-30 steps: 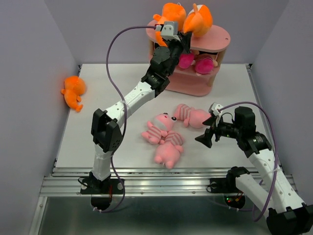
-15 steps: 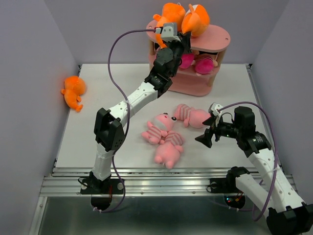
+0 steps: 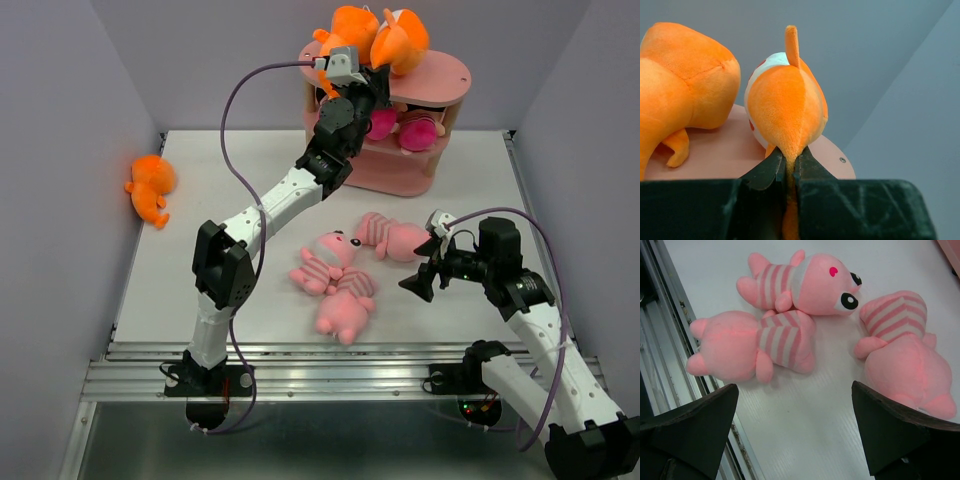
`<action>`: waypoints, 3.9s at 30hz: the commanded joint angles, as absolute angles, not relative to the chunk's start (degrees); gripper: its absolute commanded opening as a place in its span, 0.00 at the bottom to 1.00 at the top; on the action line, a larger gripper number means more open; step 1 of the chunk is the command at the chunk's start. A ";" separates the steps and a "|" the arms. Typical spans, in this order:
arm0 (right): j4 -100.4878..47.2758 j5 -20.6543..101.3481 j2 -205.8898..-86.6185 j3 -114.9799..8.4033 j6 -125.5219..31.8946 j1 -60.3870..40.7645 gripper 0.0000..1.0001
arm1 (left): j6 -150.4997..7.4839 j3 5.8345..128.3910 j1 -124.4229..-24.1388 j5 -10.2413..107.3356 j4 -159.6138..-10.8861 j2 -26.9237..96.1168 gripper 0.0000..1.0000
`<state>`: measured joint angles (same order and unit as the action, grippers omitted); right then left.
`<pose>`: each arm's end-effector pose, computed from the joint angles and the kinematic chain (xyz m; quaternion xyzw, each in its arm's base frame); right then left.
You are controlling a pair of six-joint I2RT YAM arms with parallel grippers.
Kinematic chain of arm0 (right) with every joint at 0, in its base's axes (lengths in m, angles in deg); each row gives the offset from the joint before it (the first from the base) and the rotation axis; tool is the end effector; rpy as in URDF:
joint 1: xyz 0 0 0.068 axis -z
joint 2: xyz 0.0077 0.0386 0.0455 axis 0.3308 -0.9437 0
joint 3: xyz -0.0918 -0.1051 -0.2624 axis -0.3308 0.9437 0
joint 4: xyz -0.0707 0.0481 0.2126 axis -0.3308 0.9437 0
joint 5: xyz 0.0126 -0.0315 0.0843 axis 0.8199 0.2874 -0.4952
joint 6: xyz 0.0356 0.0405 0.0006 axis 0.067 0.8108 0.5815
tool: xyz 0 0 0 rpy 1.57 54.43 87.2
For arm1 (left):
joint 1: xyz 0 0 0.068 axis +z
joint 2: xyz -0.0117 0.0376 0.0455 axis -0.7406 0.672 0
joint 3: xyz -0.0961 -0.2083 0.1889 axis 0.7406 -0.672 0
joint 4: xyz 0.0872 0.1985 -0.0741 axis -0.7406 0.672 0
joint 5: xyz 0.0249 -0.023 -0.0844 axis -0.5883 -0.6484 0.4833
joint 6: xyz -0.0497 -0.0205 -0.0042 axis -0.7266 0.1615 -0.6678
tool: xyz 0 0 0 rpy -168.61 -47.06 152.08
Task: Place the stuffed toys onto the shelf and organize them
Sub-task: Place the stuffed toy onto shelf
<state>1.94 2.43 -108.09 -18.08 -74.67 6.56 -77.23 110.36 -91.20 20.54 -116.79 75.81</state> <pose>0.0969 0.0479 0.3092 -0.4146 0.7153 0.3046 0.4728 0.3363 -0.3016 0.4852 -0.0393 0.4960 -0.3652 0.7868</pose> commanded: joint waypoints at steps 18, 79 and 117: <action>0.40 2.73 -108.24 -18.35 -75.43 6.57 1.00 | -77.68 111.31 -92.69 19.90 -119.54 76.52 0.29; 0.75 2.90 -109.12 -18.35 -76.22 6.57 1.00 | -77.15 107.71 -93.57 11.10 -120.06 74.24 0.74; 1.54 2.37 -109.56 -18.35 -77.01 6.57 1.00 | -73.20 98.92 -94.19 10.15 -120.24 64.84 0.82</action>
